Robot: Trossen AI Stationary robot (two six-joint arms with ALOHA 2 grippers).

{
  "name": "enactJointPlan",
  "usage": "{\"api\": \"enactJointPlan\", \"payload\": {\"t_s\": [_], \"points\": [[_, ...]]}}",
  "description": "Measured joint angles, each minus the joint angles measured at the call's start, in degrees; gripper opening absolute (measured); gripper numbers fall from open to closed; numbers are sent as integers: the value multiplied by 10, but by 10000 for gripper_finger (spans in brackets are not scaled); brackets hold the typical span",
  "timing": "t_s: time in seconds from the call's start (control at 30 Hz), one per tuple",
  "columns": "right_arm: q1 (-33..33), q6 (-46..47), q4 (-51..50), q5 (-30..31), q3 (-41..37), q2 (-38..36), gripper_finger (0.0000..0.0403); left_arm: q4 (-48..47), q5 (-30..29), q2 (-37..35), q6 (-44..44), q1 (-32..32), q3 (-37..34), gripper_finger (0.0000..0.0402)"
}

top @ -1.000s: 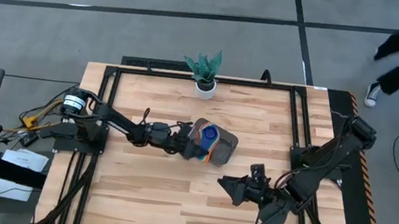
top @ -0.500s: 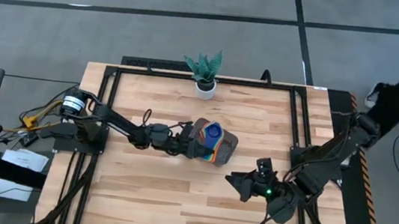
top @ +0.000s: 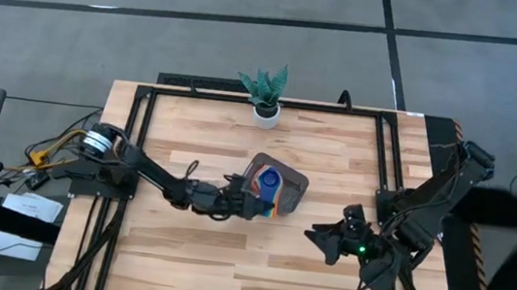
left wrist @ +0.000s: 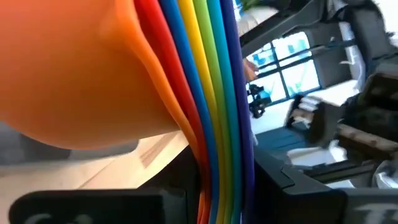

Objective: Nest measuring cups in basket
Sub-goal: Put the stacked measuring cups into the black bin

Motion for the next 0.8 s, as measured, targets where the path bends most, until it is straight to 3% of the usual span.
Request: {"api": "enactJointPlan", "payload": {"t_s": [0.37,0.8], "points": [[28,16,-8,-8,0,-8,255,184,-13,184,-90,-10,52,82],[52,80,-59,1,0,-7,255,191,-22,203,-124,19,67,82]]}}
